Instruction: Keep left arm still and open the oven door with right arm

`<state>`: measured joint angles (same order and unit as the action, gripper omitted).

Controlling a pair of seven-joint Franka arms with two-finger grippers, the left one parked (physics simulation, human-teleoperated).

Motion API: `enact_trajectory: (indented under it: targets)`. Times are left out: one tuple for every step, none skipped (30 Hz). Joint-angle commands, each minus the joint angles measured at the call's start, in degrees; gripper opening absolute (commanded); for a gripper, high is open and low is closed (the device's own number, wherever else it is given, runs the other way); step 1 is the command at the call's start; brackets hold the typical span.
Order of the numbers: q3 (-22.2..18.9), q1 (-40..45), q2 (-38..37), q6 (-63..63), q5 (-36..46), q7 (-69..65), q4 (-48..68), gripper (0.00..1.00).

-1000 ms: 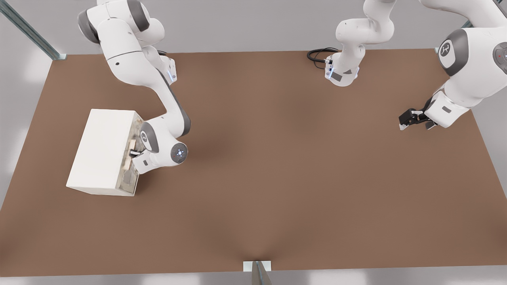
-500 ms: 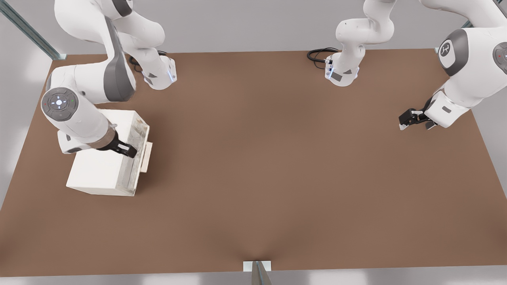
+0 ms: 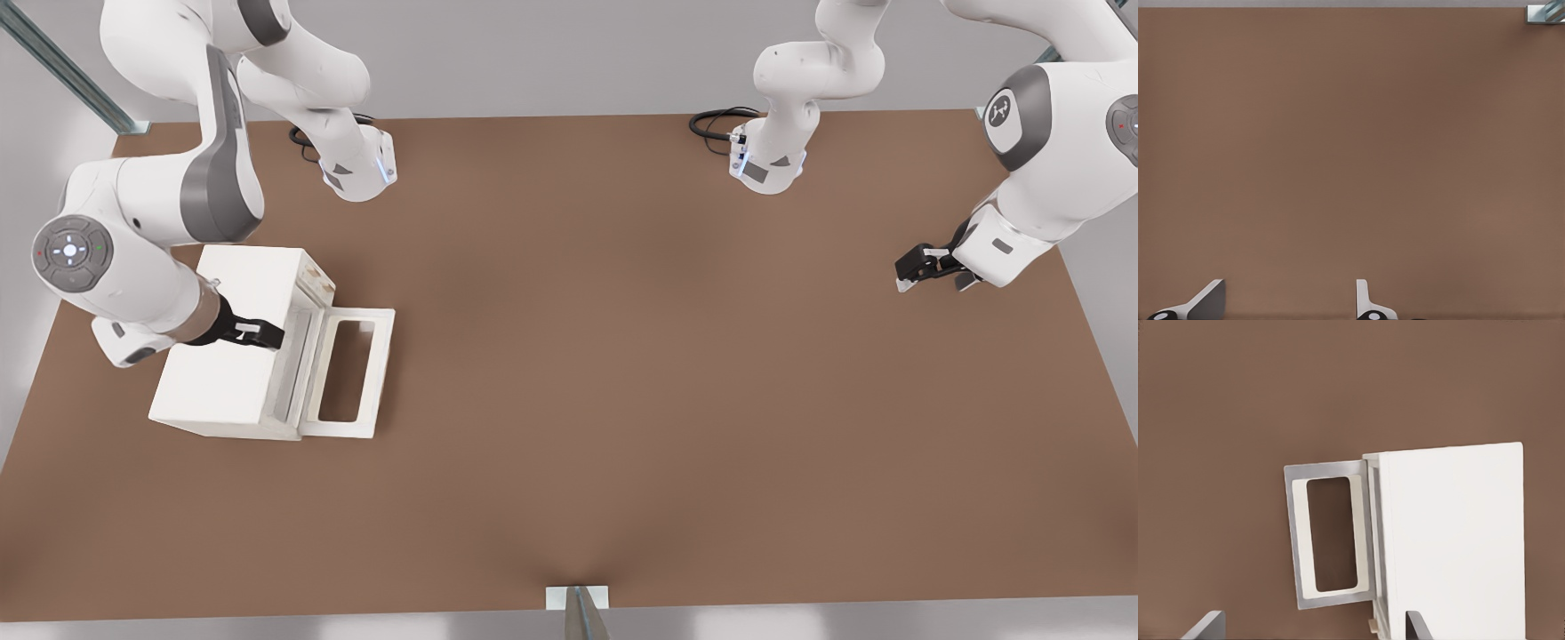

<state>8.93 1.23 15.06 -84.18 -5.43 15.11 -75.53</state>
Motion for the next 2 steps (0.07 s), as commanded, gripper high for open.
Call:
enact_trajectory:
  targets:
    - [0.0,0.0,0.0,0.2,0.1,-12.9,0.0,1.0]
    - [0.0,0.0,0.1,0.2,0.1,-12.9,0.0,1.0]
